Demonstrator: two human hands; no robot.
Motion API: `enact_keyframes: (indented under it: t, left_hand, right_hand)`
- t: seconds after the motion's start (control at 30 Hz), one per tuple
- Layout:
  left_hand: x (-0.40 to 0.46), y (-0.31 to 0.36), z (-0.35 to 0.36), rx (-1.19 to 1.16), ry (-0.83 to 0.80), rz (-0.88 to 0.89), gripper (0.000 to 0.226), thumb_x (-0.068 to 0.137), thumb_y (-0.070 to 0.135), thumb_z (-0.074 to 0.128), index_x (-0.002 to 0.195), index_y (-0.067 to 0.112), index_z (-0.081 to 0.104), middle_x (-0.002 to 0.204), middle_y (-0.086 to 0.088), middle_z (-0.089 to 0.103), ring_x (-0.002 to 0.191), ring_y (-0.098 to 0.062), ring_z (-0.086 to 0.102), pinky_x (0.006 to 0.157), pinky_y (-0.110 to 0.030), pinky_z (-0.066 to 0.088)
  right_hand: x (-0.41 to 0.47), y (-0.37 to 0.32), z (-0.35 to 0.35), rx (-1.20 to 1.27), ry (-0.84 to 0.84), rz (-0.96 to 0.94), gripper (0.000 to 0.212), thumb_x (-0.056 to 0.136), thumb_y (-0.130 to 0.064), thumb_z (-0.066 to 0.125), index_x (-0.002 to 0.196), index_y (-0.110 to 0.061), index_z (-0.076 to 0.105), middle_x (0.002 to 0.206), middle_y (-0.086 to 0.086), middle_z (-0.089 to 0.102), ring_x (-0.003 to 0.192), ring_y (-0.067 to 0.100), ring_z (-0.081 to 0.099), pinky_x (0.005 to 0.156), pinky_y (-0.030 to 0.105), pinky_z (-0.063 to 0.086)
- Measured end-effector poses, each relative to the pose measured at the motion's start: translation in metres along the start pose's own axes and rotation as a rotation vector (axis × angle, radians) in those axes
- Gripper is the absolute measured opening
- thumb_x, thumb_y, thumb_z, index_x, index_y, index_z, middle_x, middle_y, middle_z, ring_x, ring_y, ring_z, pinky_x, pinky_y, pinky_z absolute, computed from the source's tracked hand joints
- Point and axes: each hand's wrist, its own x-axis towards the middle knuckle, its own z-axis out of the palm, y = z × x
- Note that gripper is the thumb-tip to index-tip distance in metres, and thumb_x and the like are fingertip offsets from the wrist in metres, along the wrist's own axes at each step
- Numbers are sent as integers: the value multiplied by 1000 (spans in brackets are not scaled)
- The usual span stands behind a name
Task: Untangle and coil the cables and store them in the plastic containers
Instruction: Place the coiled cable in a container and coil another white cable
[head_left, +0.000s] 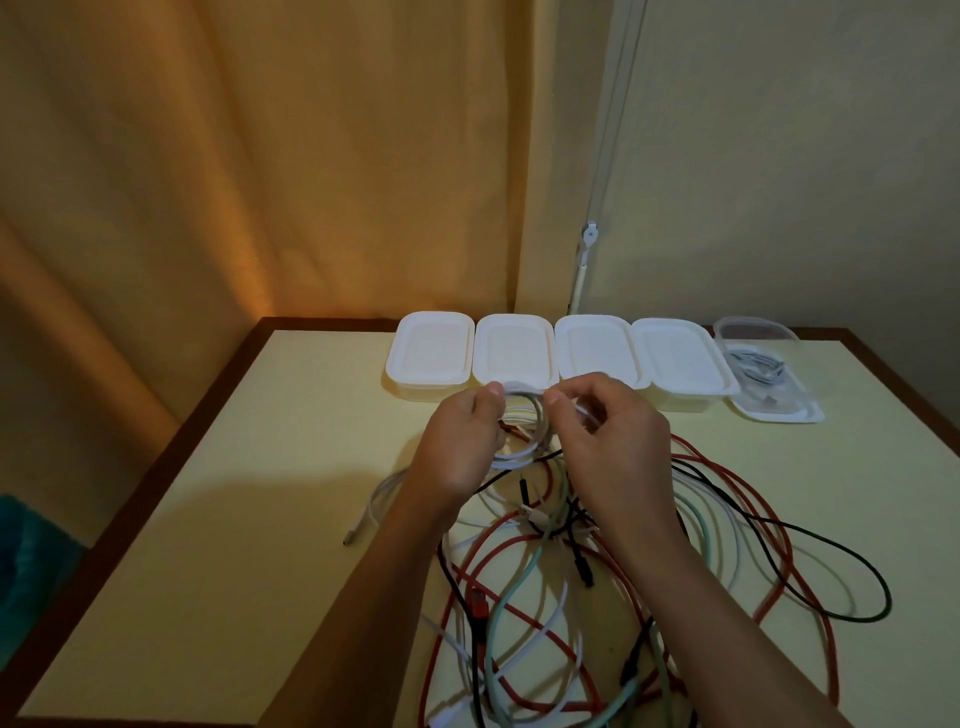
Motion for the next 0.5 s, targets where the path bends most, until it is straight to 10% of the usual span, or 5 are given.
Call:
enact_keyframes:
  t: [0.5]
  left_hand:
    - [-2,-2,-14,146,-192,61,29,101,33,48,74,29,55,61,11,50,57,-5,46,63,-28,36]
  right_hand:
    - [0,3,-6,-3,-112,35,12,90,-30,73,83,-27,64,61,-1,61,51,4,51,47,14,39]
